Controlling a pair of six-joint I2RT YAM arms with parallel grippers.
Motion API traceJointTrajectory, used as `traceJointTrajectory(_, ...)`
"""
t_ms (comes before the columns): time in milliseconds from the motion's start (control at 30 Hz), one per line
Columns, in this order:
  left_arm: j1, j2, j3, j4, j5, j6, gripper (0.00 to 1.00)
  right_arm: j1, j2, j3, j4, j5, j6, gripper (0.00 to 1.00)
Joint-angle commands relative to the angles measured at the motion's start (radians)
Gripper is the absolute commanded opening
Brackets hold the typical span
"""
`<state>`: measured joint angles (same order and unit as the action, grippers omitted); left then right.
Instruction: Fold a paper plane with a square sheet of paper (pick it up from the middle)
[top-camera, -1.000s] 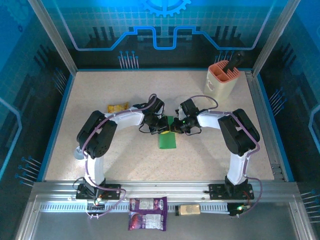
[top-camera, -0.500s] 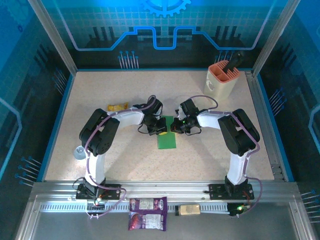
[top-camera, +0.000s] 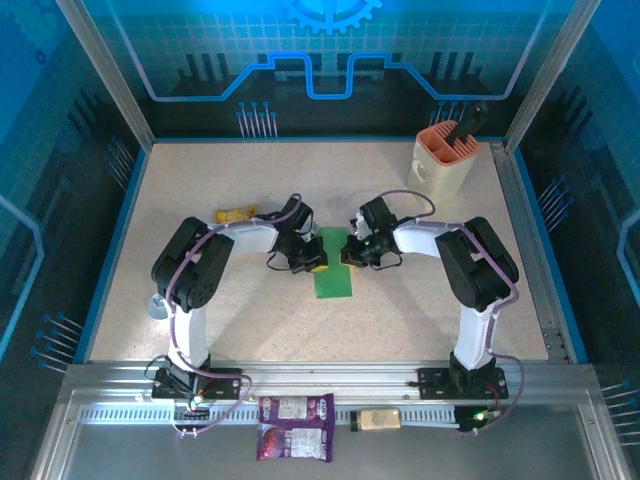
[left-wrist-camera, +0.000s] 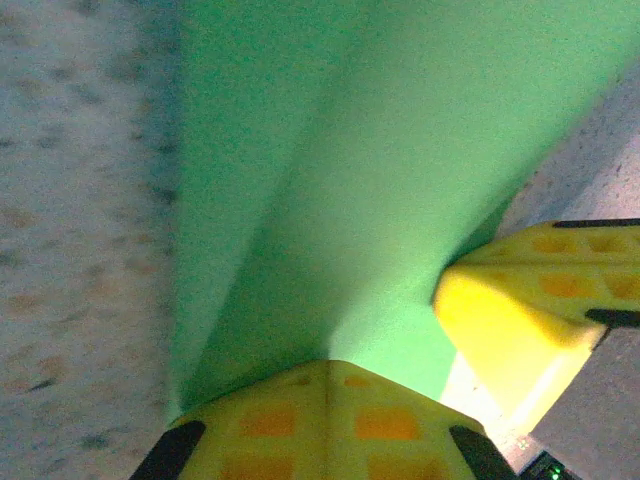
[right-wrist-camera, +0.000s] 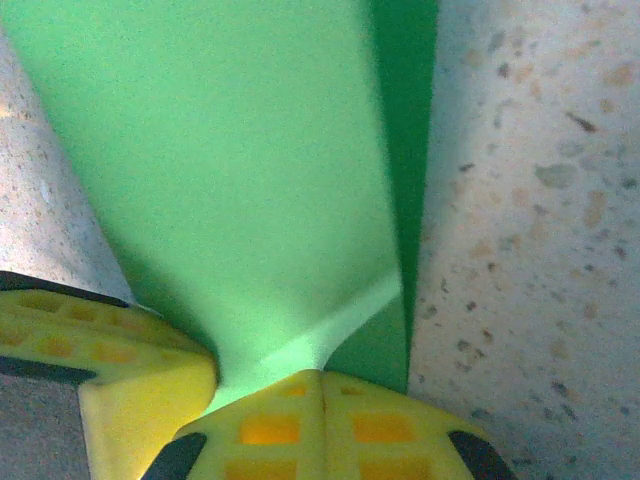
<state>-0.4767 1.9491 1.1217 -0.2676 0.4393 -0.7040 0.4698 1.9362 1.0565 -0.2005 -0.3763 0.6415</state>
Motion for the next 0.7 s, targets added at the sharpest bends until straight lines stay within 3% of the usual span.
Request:
traceJointTrajectory(0, 0.066, -0.032, -0.077, -0.107, -0.077, 0.033, 0.0, 0.007, 0.141, -0.071, -0.175, 0.228, -0.019, 0.0)
traceJointTrajectory(167, 0.093, -0.119, -0.083, -0.11, -0.078, 0.049, 0.0, 0.006, 0.144, -0.07, -0.173, 0.228, -0.019, 0.0)
traceJointTrajectory(333, 0.077, -0.189, -0.065, -0.004, 0.009, 0.006, 0.0, 0.005, 0.144, -0.07, -0.179, 0.231, -0.018, 0.0)
traceJointTrajectory(667, -0.013, -0.071, -0.013, 0.059, 0.043, -0.032, 0.0, 0.0, 0.131, -0.068, -0.174, 0.218, -0.022, 0.0)
